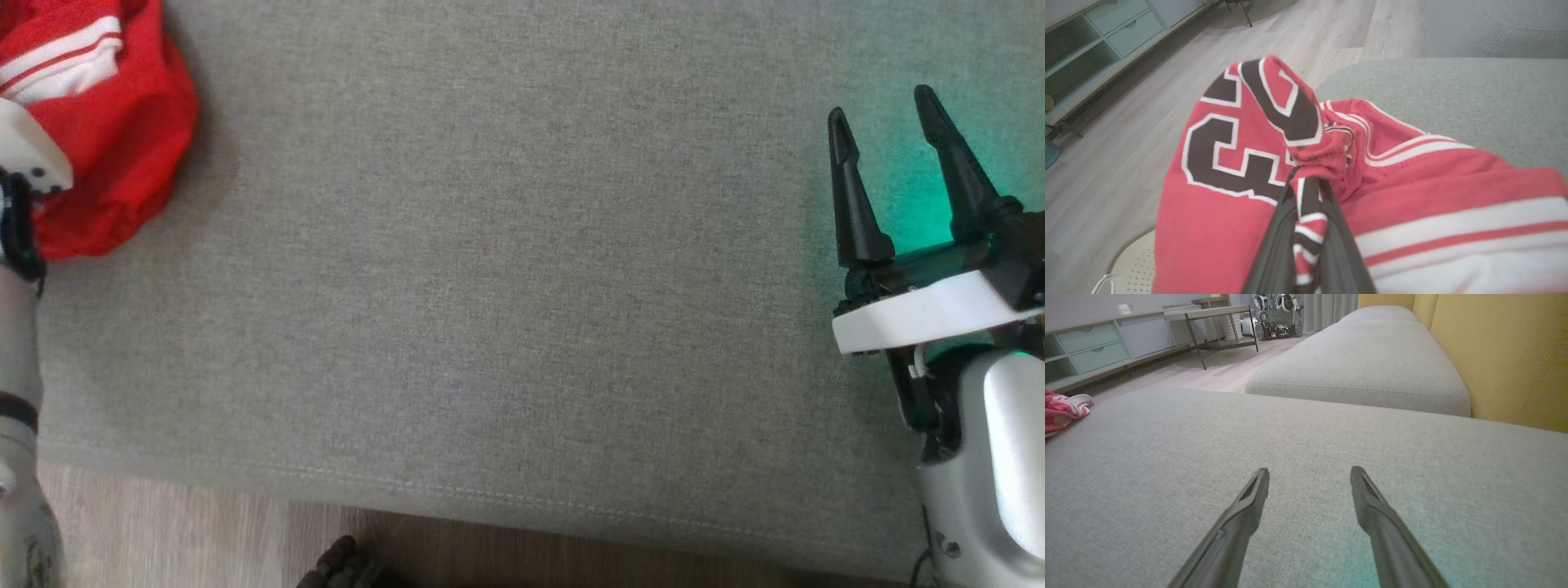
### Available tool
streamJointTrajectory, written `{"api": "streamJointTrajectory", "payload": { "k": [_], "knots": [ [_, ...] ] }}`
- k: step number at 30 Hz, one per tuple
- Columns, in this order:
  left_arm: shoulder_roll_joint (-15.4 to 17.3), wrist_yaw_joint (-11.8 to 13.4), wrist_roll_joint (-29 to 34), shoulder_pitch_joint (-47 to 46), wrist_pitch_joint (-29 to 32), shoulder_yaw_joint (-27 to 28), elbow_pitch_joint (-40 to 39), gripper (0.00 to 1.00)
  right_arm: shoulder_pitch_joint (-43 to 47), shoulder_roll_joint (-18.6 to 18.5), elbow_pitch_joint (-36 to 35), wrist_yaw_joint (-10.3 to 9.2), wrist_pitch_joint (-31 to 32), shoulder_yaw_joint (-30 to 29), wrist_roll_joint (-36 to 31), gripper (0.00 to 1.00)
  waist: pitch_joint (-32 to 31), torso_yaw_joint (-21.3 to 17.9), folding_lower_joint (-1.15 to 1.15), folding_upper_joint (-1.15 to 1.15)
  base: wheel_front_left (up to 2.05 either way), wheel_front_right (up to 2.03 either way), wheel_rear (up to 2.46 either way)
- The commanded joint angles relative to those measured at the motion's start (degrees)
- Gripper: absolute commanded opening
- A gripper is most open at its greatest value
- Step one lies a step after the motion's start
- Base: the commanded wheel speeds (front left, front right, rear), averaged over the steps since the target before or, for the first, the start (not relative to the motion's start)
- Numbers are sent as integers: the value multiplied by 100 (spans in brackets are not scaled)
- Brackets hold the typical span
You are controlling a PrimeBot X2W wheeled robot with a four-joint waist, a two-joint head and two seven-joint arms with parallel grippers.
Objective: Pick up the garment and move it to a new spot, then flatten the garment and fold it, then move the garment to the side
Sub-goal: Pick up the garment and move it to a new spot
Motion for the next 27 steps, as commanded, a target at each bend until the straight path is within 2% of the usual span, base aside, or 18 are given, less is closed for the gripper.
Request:
{"api": "streamJointTrajectory", "payload": {
  "k": [1,5,11,14,21,27],
  "knots": [
    [475,6,23,-170,-93,105,-219,0,-62,50,-150,-4,-70,99,50,100,-112,37,-1,0,0,0,0],
    [529,-15,-14,-115,-111,192,-966,0,5,114,-10,-4,-160,35,75,100,-424,103,-1,0,0,0,0],
    [479,-58,50,450,-113,243,-2319,0,196,247,208,-4,-297,-82,136,100,-1084,123,-1,0,0,0,0],
    [454,-69,45,694,-114,276,-2742,0,280,293,269,-4,-339,-111,155,100,-1324,95,-1,0,0,0,0],
    [256,-98,26,1869,-94,190,-4182,0,749,441,392,-4,-418,-293,222,100,-2168,-109,-1,0,0,0,0],
    [27,15,-18,3196,420,35,-5978,0,1173,510,267,-4,-373,-443,289,100,-2587,-364,-1,0,0,0,0]
  ]
}}
